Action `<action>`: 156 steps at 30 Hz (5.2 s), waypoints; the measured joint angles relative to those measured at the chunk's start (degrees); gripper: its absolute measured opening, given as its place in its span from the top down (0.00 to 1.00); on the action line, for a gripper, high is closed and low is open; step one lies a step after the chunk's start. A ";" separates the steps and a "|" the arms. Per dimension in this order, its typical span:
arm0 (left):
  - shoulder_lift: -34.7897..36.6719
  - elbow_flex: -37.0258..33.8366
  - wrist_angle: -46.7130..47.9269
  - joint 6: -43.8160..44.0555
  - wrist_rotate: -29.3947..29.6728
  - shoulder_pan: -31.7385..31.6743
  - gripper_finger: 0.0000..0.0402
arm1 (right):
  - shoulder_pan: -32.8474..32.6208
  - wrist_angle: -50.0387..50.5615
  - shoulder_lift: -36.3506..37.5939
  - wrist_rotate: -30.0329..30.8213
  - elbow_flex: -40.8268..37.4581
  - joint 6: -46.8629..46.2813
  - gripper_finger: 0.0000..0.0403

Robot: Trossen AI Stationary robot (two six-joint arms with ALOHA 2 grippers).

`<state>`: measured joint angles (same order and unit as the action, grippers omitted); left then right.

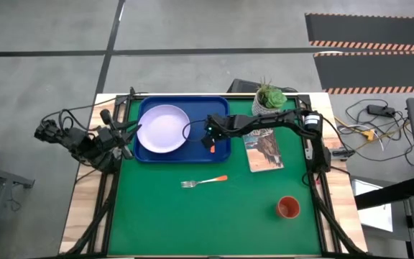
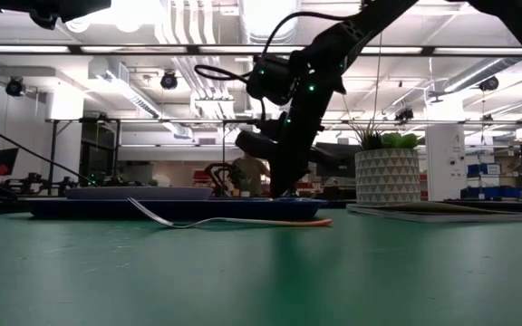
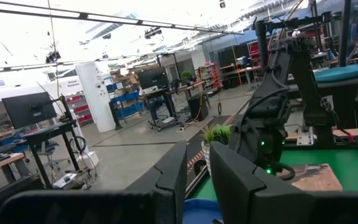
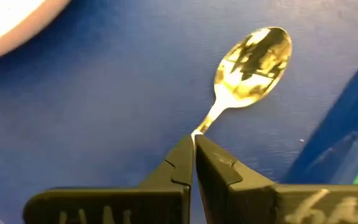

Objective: Pick and place plate/cup/fork/spoon on tray
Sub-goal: Put the orange spoon on the blue serving tray to the right of the white plate

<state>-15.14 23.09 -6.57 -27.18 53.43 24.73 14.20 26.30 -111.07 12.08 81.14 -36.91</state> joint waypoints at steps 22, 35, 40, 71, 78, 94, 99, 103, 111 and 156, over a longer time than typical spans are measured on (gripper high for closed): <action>0.00 -0.03 -0.36 -0.67 0.00 -0.01 0.86 | 3.45 -5.68 -0.07 6.86 -1.29 -0.03 0.98; 0.00 0.13 -0.31 -0.74 0.00 0.00 0.86 | 3.56 -6.14 -2.51 7.47 -1.33 0.60 0.98; 0.02 0.13 -0.28 -0.74 0.01 0.00 0.86 | 4.22 -6.32 -2.45 7.56 -1.33 2.41 0.98; 0.02 0.17 -0.26 -0.74 0.00 0.00 0.86 | 0.90 -1.30 -3.63 -14.69 5.77 0.88 0.98; 0.02 0.17 -0.13 -0.74 0.01 -0.01 0.86 | -3.50 5.29 -3.63 -13.66 5.79 -2.50 0.98; 0.02 0.18 -0.33 -0.74 0.02 0.00 0.86 | -4.07 8.19 -3.94 -7.39 5.38 -2.12 0.98; 0.02 0.19 -0.31 -0.74 0.01 -0.01 0.86 | -4.07 9.48 -3.89 -7.39 5.38 -2.12 0.98; 0.02 0.20 -0.31 -0.74 0.02 -0.02 0.86 | -4.07 9.52 -3.82 -7.41 5.47 -2.03 0.98; 0.02 0.18 -0.39 -0.74 0.02 0.00 0.86 | -4.07 8.80 -3.52 -7.47 5.47 -0.68 0.98; -0.31 -0.31 -9.07 -8.54 -0.35 -0.02 0.86 | 9.03 -9.59 -3.74 -7.61 5.57 10.15 0.98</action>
<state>-15.44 22.79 -15.64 -35.72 53.08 24.71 23.23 16.71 -114.81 4.47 86.72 -26.75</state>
